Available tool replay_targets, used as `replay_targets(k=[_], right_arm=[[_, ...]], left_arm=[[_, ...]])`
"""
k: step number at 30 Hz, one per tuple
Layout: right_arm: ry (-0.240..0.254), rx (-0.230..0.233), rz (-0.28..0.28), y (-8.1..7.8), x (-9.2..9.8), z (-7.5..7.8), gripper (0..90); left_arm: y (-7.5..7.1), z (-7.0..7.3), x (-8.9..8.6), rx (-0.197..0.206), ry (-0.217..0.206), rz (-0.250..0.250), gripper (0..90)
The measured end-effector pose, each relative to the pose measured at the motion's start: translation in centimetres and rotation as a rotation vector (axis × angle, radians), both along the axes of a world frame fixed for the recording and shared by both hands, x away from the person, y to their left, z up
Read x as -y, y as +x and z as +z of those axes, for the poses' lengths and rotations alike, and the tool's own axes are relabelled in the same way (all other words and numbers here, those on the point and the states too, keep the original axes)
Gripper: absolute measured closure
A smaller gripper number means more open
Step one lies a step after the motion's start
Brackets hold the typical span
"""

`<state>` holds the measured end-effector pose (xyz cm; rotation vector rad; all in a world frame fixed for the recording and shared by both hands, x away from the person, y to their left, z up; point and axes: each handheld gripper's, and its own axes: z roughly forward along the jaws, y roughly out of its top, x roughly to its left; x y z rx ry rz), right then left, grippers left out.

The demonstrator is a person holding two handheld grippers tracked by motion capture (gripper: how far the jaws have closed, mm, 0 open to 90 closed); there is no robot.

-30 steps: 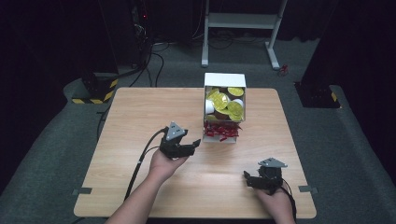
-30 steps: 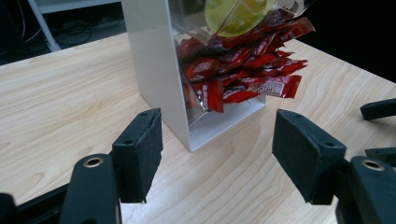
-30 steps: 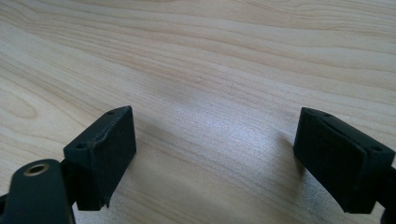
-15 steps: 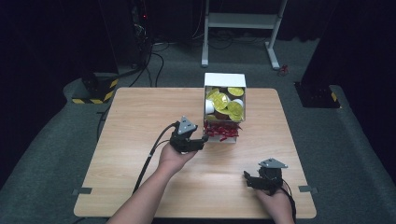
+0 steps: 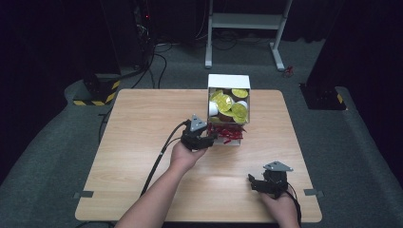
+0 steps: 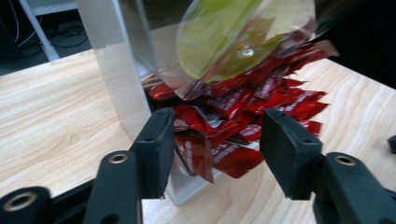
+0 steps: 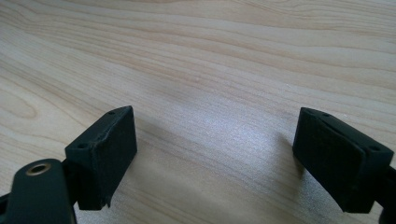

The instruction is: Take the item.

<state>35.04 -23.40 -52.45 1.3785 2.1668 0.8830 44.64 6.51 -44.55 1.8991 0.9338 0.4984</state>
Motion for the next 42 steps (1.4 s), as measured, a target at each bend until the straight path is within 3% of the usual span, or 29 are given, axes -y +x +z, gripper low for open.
replay_targets(k=[4, 9, 14, 20, 24, 29, 33, 42], right_arm=[[0.002, 0.0, -0.003, -0.03, 0.0, 0.0, 13.8], [0.004, -0.002, -0.005, -0.06, -0.02, 0.0, 13.8], [0.002, -0.001, -0.004, -0.04, -0.01, 0.0, 13.8], [0.006, -0.005, -0.01, -0.09, -0.06, 0.01, 13.8], [0.005, -0.004, -0.009, -0.09, -0.05, 0.01, 13.8], [0.001, -0.001, -0.003, -0.04, 0.01, 0.01, 13.8], [0.002, -0.001, -0.004, -0.05, 0.0, 0.01, 13.8], [0.005, -0.005, -0.007, -0.09, -0.04, 0.01, 13.8]], left_arm=[[0.21, -0.25, -0.03, 0.016, -0.011, 0.002, 56.0], [0.2, -0.06, 0.07, 0.021, -0.019, 0.004, 60.8], [-0.11, 0.37, -0.01, 0.041, 0.019, 0.013, 72.9], [-0.22, 0.35, -0.09, 0.061, 0.029, 0.018, 79.5], [-0.37, 0.19, 0.13, 0.073, 0.028, 0.035, 80.6], [-0.5, -0.04, 0.71, 0.099, 0.065, 0.059, 70.6], [-0.02, -0.35, 0.74, 0.08, 0.045, 0.08, 64.0], [0.28, -0.49, 0.76, 0.054, 0.035, 0.093, 69.5]])
